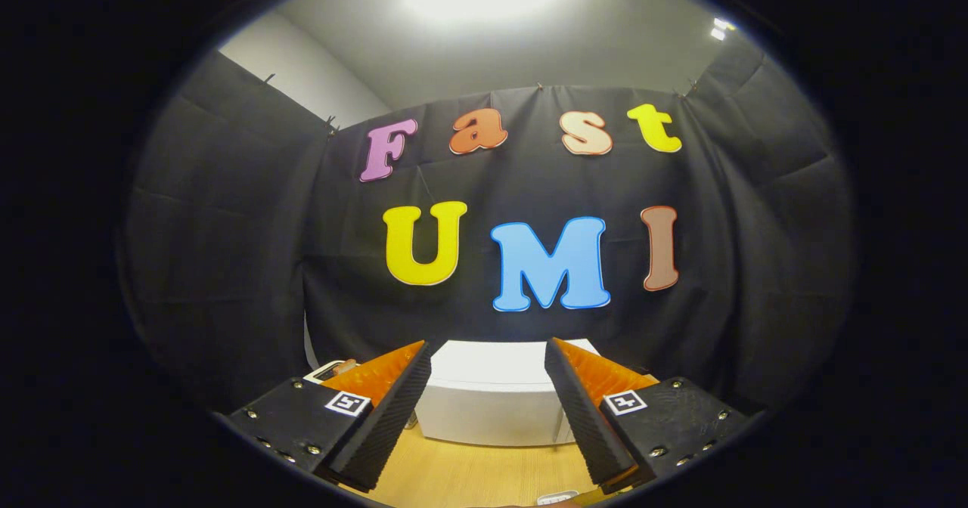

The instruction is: Open the microwave, put the food inside, and close the microwave door.

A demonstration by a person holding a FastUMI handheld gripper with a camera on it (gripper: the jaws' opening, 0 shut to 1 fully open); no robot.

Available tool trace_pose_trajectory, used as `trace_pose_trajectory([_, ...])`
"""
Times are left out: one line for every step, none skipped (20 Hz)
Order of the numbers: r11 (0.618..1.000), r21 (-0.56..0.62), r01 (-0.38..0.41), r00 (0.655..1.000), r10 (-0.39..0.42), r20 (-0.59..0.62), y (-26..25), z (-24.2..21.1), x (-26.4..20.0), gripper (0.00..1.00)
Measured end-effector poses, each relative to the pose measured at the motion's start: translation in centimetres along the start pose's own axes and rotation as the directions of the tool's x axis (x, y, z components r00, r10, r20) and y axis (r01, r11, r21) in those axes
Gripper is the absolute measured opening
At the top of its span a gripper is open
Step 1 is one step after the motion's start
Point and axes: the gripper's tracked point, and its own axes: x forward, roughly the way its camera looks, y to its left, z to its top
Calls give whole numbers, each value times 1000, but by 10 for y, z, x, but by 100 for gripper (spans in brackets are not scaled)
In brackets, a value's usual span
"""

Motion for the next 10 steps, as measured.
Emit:
trace_pose_trajectory([1000,11,3,1000,-3,-14,-8,-13,7,96])
trace_pose_trajectory([1000,21,8,1000,-7,-27,-16,-26,15,96])
trace_pose_trajectory([999,31,16,999,-14,-36,-25,-38,23,97])
trace_pose_trajectory([999,39,22,999,-21,-44,-32,-50,33,96])
trace_pose_trajectory([998,46,34,998,-31,-53,-41,-61,41,97])
trace_pose_trajectory([998,48,44,997,-41,-59,-51,-73,50,97])
trace_pose_trajectory([997,44,57,996,-54,-64,-59,-85,58,97])
trace_pose_trajectory([997,36,74,995,-71,-71,-68,-96,67,97])
trace_pose_trajectory([995,23,93,992,-91,-83,-78,-110,75,95])
trace_pose_trajectory([994,13,105,990,-103,-96,-85,-123,83,95])
